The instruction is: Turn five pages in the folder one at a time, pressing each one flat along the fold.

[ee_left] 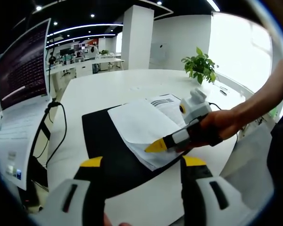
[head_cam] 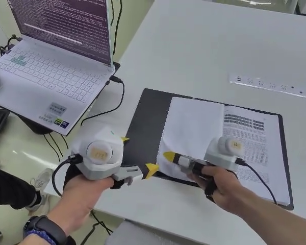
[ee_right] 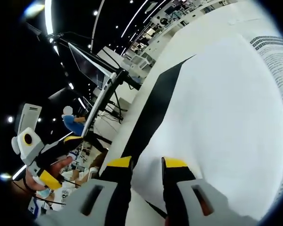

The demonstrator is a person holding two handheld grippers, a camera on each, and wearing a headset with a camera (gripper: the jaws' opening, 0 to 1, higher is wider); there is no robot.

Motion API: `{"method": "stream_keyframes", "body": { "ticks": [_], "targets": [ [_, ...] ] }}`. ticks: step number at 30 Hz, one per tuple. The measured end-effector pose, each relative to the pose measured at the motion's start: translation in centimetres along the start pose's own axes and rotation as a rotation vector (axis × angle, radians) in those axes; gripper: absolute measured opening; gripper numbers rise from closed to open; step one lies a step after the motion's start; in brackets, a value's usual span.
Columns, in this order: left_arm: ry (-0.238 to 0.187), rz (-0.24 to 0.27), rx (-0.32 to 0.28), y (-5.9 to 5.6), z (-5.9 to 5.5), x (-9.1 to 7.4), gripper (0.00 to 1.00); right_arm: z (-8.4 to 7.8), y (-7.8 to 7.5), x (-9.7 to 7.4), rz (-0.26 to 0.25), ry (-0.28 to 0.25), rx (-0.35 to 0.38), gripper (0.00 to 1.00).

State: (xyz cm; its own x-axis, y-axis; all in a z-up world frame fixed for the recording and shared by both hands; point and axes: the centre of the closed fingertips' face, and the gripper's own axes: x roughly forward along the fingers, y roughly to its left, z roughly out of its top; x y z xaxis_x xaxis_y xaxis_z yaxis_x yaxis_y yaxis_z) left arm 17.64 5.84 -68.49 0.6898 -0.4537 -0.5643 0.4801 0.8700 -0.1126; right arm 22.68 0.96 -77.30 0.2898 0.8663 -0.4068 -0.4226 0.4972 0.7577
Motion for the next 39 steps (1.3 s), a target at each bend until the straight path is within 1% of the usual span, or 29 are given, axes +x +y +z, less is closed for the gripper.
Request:
{"method": "stream_keyframes", "body": {
  "ticks": [2, 8, 11, 14, 15, 18, 19, 21, 24, 26, 27, 29, 32, 34, 35, 36, 37, 38, 39],
  "targets": [
    [0.003, -0.001, 0.006, -0.1, -0.1, 0.0, 0.65, 0.0, 0.0, 0.1, 0.010, -0.001, -0.007, 0.28],
    [0.006, -0.009, 0.008, -0.1, -0.2, 0.2, 0.65, 0.1, 1.2, -0.4, 0.055, 0.000, -0.012, 0.38],
    [0.005, -0.016, 0.007, -0.3, -0.2, 0.4, 0.65, 0.3, 1.8, -1.0, 0.076, -0.002, -0.029, 0.44],
    [0.009, -0.031, 0.022, -0.7, -0.2, 0.8, 0.65, 0.7, 2.7, -2.1, 0.111, -0.012, -0.074, 0.47],
    [0.010, -0.035, 0.025, -0.8, -0.1, 0.9, 0.64, 0.8, 2.8, -2.4, 0.115, -0.011, -0.084, 0.48],
    [0.005, -0.049, 0.043, -1.3, 0.5, 1.1, 0.64, 1.2, 2.7, -3.8, 0.104, -0.004, -0.162, 0.53],
    [0.005, -0.050, 0.045, -1.3, 0.6, 1.1, 0.64, 1.4, 2.6, -4.2, 0.098, -0.006, -0.177, 0.54],
    [0.001, -0.056, 0.054, -1.4, 0.9, 1.5, 0.64, 1.9, 2.3, -5.3, 0.084, -0.019, -0.205, 0.54],
    [-0.001, -0.064, 0.056, -1.4, 1.1, 2.1, 0.63, 2.8, 1.8, -6.6, 0.062, -0.039, -0.226, 0.53],
    [-0.005, -0.059, 0.049, -1.3, 1.2, 2.6, 0.59, 3.3, 1.5, -7.3, 0.050, -0.053, -0.233, 0.53],
    [-0.008, -0.060, 0.044, -1.2, 1.3, 2.8, 0.56, 3.7, 1.3, -7.9, 0.039, -0.068, -0.238, 0.52],
    [-0.010, -0.055, 0.021, -1.3, 1.4, 3.2, 0.53, 4.3, 0.7, -8.6, 0.020, -0.086, -0.240, 0.51],
    [0.003, -0.056, 0.016, -1.1, 1.0, 4.4, 0.46, 4.8, 0.3, -9.4, 0.000, -0.106, -0.234, 0.48],
    [0.028, -0.061, 0.004, -1.2, 0.5, 5.1, 0.37, 5.0, 0.1, -9.9, -0.008, -0.122, -0.226, 0.46],
    [0.064, -0.081, -0.007, -1.5, -0.1, 5.5, 0.28, 5.1, -0.2, -10.2, -0.017, -0.128, -0.223, 0.46],
    [0.062, -0.085, -0.006, -1.5, -0.2, 5.7, 0.16, 5.1, -0.3, -10.4, -0.026, -0.135, -0.220, 0.45],
    [0.052, -0.081, -0.005, -1.5, -0.1, 6.1, 0.12, 5.2, -0.5, -10.6, -0.032, -0.145, -0.216, 0.44],
    [0.050, -0.082, -0.007, -1.6, -0.2, 6.2, 0.11, 5.2, -0.6, -10.9, -0.034, -0.160, -0.205, 0.44],
    [0.061, -0.087, -0.010, -1.7, -0.4, 6.6, 0.11, 5.1, -0.7, -11.0, -0.033, -0.165, -0.195, 0.44]
  ]
}}
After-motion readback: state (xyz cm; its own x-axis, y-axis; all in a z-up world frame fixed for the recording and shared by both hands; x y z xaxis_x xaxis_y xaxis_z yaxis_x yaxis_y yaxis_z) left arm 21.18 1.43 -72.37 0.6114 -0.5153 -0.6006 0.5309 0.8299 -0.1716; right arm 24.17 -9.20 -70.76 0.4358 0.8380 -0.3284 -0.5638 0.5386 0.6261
